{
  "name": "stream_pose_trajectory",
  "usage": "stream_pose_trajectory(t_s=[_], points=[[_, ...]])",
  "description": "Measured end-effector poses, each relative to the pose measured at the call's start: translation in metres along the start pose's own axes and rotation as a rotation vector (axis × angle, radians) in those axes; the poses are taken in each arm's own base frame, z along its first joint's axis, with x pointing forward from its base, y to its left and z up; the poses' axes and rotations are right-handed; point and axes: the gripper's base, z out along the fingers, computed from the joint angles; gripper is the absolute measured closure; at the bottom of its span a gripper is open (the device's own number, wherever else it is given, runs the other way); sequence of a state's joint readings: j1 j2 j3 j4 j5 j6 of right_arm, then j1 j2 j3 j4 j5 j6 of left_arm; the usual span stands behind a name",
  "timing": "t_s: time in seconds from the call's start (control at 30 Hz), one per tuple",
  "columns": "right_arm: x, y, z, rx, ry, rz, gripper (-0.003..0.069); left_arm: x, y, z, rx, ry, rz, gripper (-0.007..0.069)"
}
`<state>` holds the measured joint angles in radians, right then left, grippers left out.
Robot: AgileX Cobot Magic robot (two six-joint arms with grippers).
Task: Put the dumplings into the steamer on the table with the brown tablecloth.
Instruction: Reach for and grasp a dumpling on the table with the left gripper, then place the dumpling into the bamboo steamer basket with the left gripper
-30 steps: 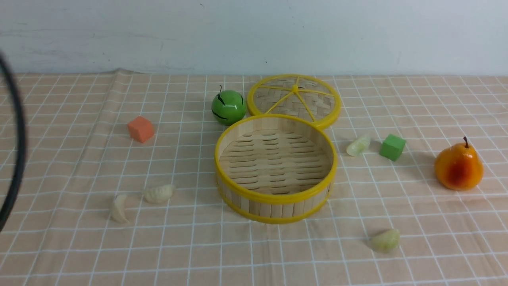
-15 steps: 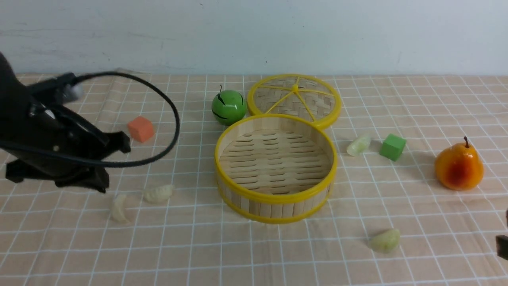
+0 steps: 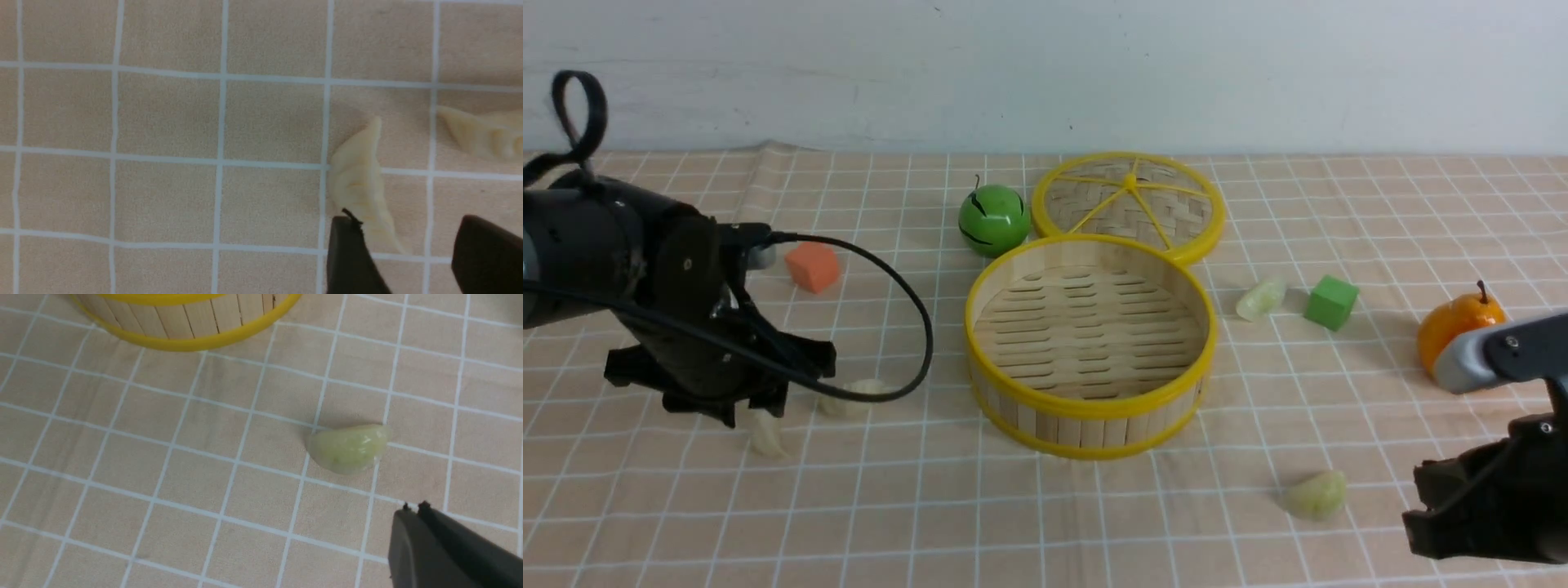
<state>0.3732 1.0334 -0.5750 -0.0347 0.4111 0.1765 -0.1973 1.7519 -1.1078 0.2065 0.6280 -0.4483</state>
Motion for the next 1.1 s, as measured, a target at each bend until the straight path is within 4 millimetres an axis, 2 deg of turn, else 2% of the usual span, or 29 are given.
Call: stream_pose_trajectory(t_s=[0.07,0.17,0.23,0.27,0.37,0.47,0.57,0.67,0.7,0.73,0.8,0.87,0.9,1.0,1.03,1.1], points=[[-0.001,0.0,0.0,-0.002,-0.006,-0.001,0.0655,0.003,0.0,0.014,-0.015,0.031,0.003,0.023],[-0.001,0.0,0.0,-0.002,-0.006,-0.001,0.0655,0.006,-0.001,0.029,-0.025,0.061,-0.007,0.0239],[-0.001,0.0,0.0,-0.002,-0.006,-0.001,0.0655,0.006,-0.002,0.039,-0.027,0.062,-0.005,0.0312],[-0.001,0.0,0.0,-0.002,-0.006,-0.001,0.0655,0.005,-0.003,0.039,-0.026,0.06,-0.008,0.032],[-0.001,0.0,0.0,-0.002,-0.006,-0.001,0.0655,0.004,-0.005,0.04,-0.022,0.054,-0.005,0.0461],[-0.001,0.0,0.0,-0.002,-0.006,0.0,0.065,0.001,-0.006,0.034,-0.034,0.067,-0.004,0.0458],[-0.001,0.001,0.0,-0.006,-0.005,0.009,0.0648,-0.009,-0.013,0.012,-0.027,0.044,-0.001,0.0458],[-0.001,0.001,0.0,-0.01,-0.006,0.017,0.0648,-0.025,-0.04,-0.027,0.047,-0.059,0.04,0.0458],[-0.001,0.001,0.0,-0.01,-0.007,0.018,0.0646,-0.029,-0.055,-0.04,0.084,-0.097,0.07,0.0458],[-0.001,0.001,0.0,-0.01,-0.007,0.018,0.0646,-0.03,-0.055,-0.042,0.087,-0.104,0.068,0.0458],[-0.001,0.001,0.0,-0.012,-0.014,0.02,0.0643,-0.035,-0.095,-0.066,0.168,-0.177,0.168,0.0458],[-0.002,0.001,0.0,-0.013,-0.017,0.02,0.0641,-0.037,-0.109,-0.071,0.191,-0.195,0.205,0.0458],[-0.002,0.002,0.0,-0.018,-0.021,0.031,0.0638,-0.04,-0.134,-0.07,0.224,-0.214,0.263,0.0458],[-0.002,0.002,0.0,-0.019,-0.022,0.032,0.0637,-0.047,-0.154,-0.063,0.248,-0.229,0.285,0.0458],[-0.002,0.002,0.0,-0.022,-0.023,0.04,0.0636,-0.058,-0.17,-0.05,0.259,-0.246,0.287,0.0458],[-0.002,0.002,0.0,-0.024,-0.024,0.045,0.0634,-0.067,-0.181,-0.027,0.249,-0.238,0.286,0.0458]])
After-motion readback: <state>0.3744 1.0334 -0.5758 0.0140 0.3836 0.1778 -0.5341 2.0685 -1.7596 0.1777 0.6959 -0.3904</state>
